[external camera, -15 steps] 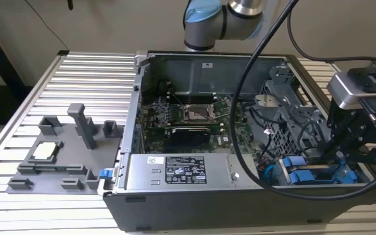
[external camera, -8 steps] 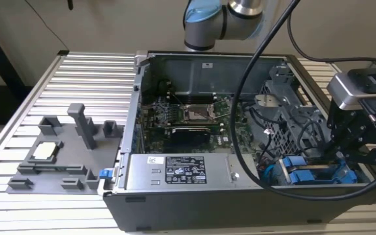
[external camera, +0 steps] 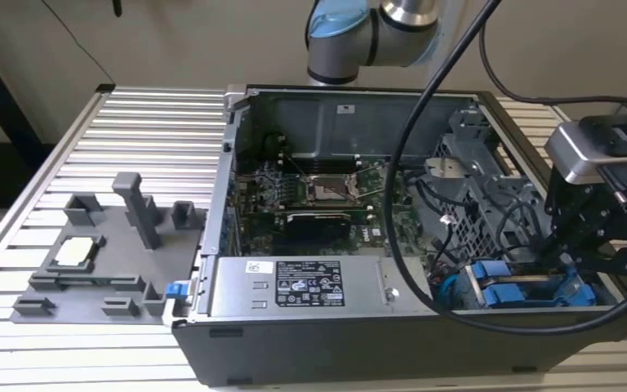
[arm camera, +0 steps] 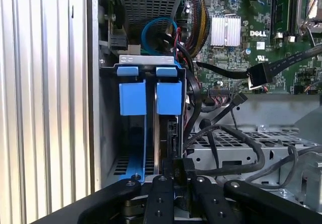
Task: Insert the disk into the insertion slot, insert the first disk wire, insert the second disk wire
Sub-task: 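Insert the first disk wire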
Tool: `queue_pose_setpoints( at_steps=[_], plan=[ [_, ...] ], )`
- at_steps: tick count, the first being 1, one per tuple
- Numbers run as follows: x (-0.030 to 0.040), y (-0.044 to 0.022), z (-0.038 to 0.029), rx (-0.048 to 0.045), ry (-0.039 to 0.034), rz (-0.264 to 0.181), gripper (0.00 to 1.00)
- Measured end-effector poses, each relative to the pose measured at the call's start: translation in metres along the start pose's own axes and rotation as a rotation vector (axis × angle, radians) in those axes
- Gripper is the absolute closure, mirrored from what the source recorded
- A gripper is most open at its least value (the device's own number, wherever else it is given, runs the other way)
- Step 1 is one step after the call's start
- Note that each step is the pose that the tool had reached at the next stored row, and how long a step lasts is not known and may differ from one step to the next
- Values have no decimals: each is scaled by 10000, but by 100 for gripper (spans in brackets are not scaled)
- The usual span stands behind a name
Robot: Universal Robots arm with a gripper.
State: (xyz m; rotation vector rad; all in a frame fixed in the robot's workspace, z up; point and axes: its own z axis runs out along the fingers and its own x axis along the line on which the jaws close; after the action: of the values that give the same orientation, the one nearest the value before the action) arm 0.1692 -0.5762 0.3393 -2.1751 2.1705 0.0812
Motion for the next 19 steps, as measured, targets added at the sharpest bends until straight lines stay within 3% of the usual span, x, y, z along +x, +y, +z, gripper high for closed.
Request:
queue_pose_setpoints(
  at_steps=[15,17,18,19],
  plan=[
    [9,2,74,3,-8,56,80],
    [8,1,64,4,-4,56,80],
    [6,1,41,4,-1,56,73],
    [3,1,6,4,3,56,73]
  ],
)
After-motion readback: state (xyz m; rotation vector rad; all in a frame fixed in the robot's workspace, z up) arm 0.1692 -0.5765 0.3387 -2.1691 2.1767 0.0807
